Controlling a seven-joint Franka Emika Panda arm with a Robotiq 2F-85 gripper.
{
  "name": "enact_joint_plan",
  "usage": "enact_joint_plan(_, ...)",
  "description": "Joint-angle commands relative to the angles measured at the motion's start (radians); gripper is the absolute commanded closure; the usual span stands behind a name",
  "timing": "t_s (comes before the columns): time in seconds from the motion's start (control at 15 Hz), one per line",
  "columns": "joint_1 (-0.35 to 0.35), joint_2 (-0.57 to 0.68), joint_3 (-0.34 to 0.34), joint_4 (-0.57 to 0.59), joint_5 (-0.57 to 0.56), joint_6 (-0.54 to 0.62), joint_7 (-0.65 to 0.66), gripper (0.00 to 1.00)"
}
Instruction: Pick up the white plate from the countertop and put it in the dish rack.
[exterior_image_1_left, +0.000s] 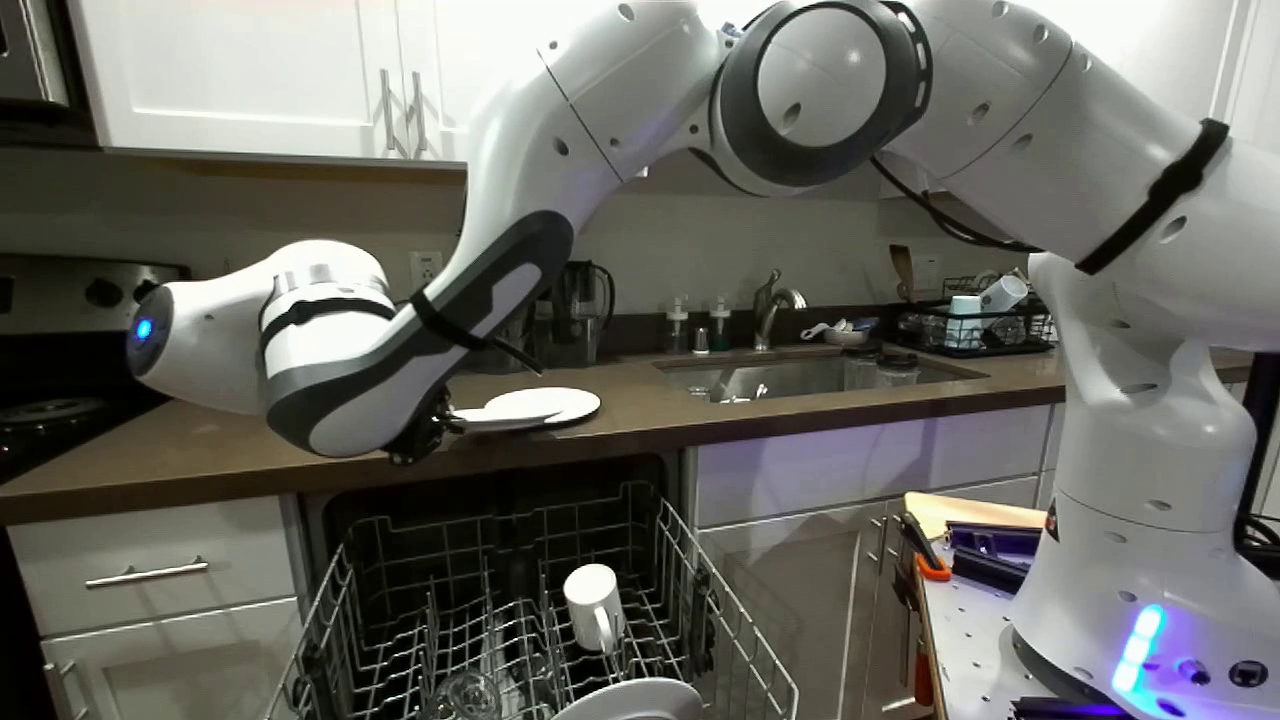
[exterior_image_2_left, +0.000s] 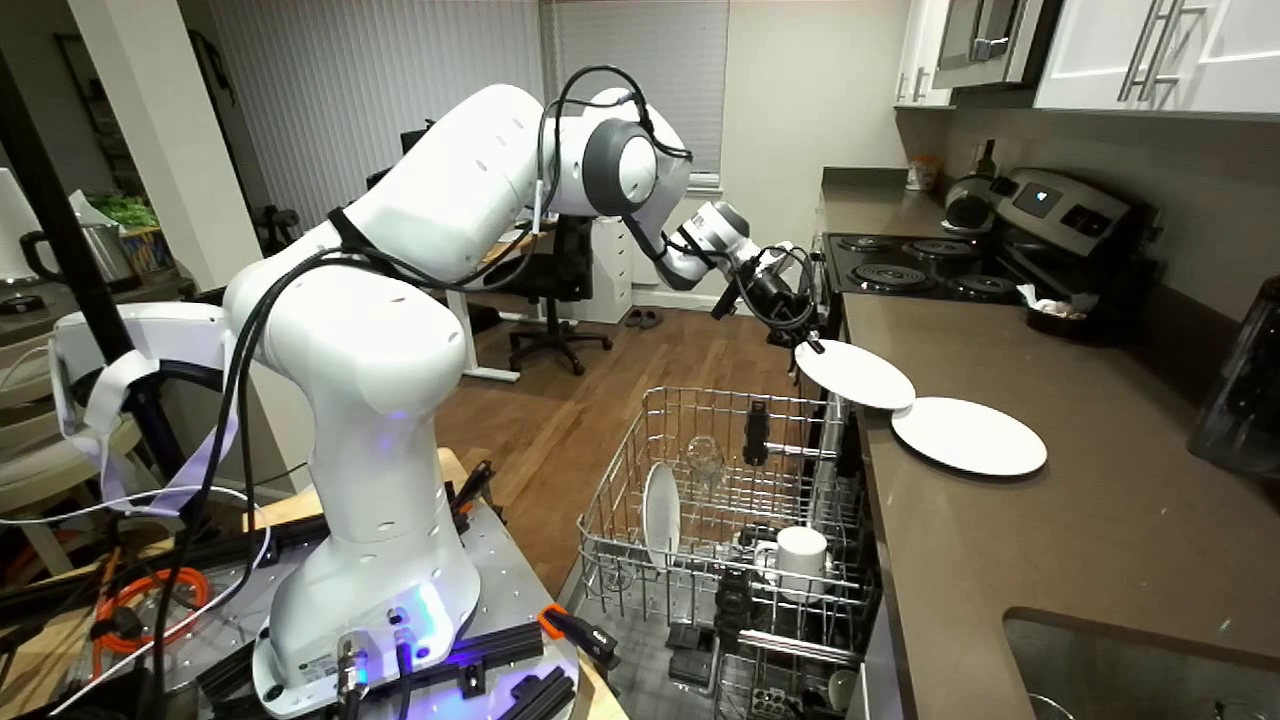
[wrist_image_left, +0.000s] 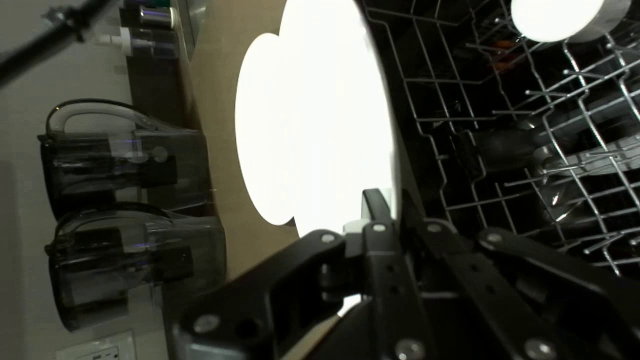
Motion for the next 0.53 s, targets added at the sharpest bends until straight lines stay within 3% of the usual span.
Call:
enact_joint_plan(0.0, 0.022, -0.056, 0.015, -0.059, 0.004, -0.001, -0.006, 0.94)
enact_joint_plan(0.47, 0.026, -0.119, 0.065, -0.129, 0.018, 0.047, -0.024, 0.94)
